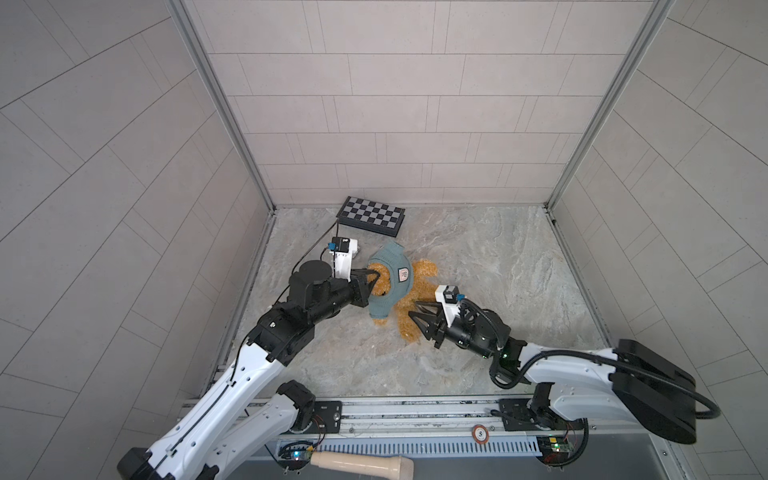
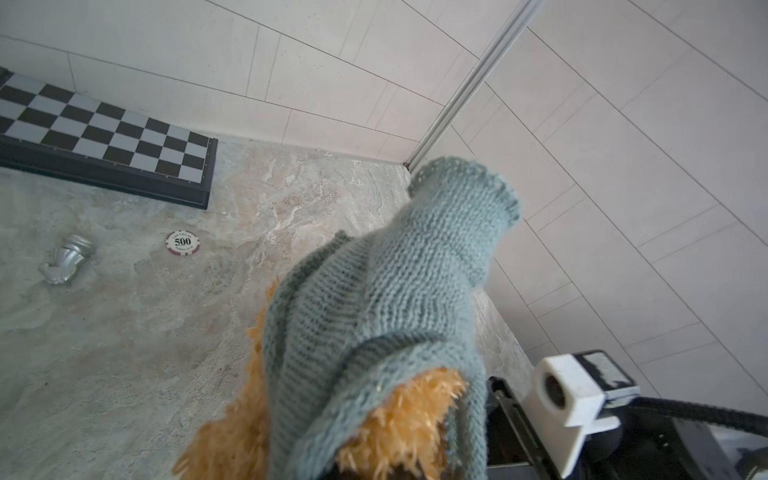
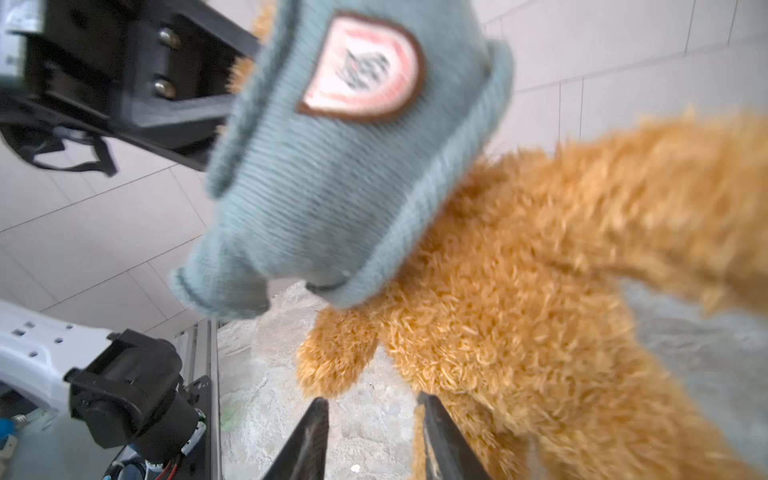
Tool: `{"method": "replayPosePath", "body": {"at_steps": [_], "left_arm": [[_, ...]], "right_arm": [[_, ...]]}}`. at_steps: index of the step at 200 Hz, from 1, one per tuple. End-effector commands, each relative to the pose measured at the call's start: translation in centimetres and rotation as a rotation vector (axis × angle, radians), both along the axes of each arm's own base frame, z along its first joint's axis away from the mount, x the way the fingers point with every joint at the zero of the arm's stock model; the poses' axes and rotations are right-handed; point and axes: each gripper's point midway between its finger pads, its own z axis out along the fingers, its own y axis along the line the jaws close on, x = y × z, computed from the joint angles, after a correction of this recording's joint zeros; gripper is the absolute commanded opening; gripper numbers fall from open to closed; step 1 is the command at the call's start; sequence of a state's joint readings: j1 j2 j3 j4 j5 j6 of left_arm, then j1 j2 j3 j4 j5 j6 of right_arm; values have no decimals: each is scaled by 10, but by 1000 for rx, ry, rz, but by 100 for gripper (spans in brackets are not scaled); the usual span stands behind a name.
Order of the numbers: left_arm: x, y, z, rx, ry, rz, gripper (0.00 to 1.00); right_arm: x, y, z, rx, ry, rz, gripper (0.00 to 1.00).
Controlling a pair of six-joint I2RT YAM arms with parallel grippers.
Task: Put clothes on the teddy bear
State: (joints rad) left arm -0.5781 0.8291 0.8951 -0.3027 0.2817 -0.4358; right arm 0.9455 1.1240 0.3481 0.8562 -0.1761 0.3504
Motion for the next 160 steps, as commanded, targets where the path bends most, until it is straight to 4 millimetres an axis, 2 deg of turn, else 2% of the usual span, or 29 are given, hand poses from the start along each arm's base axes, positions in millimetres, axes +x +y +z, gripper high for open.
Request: {"method": "replayPosePath", "body": {"at_steps": [1,20,38,61,75,80,82,87,106,124,137,160], "left_arm": [[-13,-12,34,162,-239,-131,0],[-31,-30,51,277,-357,-263,0],[-29,-39,54,417,-448,-299,0],[-6,-45,28,770,-591,-233,0],[4,-53,6,1036,-655,-218,0],[5,-57,0,1103,-682,-211,0],[5,-59,-1,1122,-694,-209,0],[4,-63,-4,1148,-719,-202,0],[1,-72,-7,1194,-777,-175,0],[-7,-78,-15,1275,-839,-157,0],[-21,-83,-36,1335,-854,-198,0],[-56,-86,-87,1417,-842,-304,0]], "right_arm": [[-22,-12,8,-211,-115,70,45],[-23,-44,38,-230,-185,-16,54],[-24,-68,74,-173,-258,-54,57],[-9,-95,108,-118,-303,-156,58],[13,-112,124,-95,-269,-241,58],[23,-119,120,-101,-235,-269,57],[26,-123,129,-86,-237,-283,57],[34,-130,136,-72,-217,-303,57],[63,-153,139,-31,-107,-356,56],[86,-165,127,-14,-12,-361,54],[95,-163,115,-19,40,-339,54],[94,-146,96,-25,98,-230,53]]}}
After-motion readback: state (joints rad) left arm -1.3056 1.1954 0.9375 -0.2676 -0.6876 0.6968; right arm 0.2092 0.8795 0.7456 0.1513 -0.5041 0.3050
